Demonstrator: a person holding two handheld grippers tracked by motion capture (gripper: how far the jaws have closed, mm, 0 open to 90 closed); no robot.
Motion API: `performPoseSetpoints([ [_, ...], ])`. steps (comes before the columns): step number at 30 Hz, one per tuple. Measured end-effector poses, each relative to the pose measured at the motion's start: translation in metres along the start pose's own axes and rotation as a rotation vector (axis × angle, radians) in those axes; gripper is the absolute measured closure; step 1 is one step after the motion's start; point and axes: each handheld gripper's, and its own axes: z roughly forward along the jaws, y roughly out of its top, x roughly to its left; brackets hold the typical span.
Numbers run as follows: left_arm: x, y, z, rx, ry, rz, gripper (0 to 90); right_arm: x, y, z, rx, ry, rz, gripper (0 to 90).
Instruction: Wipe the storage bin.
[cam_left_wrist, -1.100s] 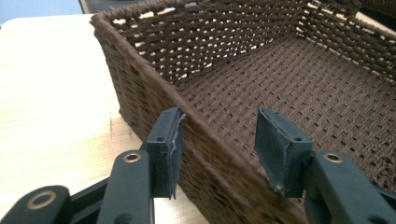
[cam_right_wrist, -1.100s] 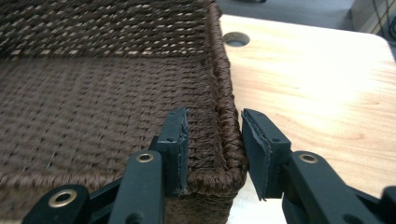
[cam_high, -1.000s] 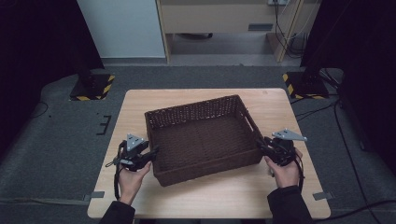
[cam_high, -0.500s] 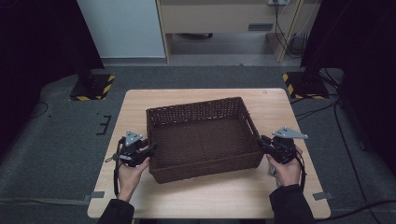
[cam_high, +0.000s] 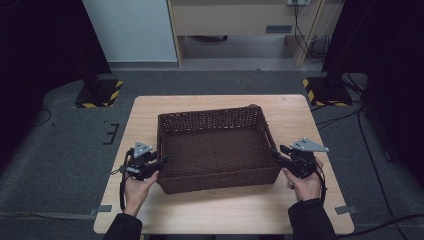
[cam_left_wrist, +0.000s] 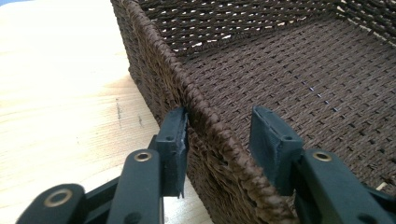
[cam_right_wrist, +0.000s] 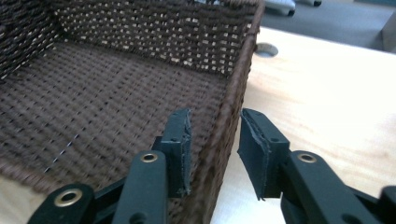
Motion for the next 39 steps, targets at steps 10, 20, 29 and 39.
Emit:
performPoseSetpoints([
  [10,0.005,0.002,0.001,-0.003,0.01,-0.002,64.9,0.0,-0.005,0.008,0.009,0.028,0.003,62.3],
  [20,0.005,-0.001,-0.008,0.012,-0.012,0.035,65.7,0.0,-0.003,0.009,-0.01,0.034,0.011,57.4],
  [29,0.008,-0.008,-0.015,0.005,-0.037,0.021,66.1,0.013,-0.01,0.01,0.047,0.036,0.003,65.6],
  [39,0.008,-0.01,-0.017,0.005,-0.037,0.017,62.6,0.009,-0.006,0.001,0.009,0.052,0.004,55.9],
])
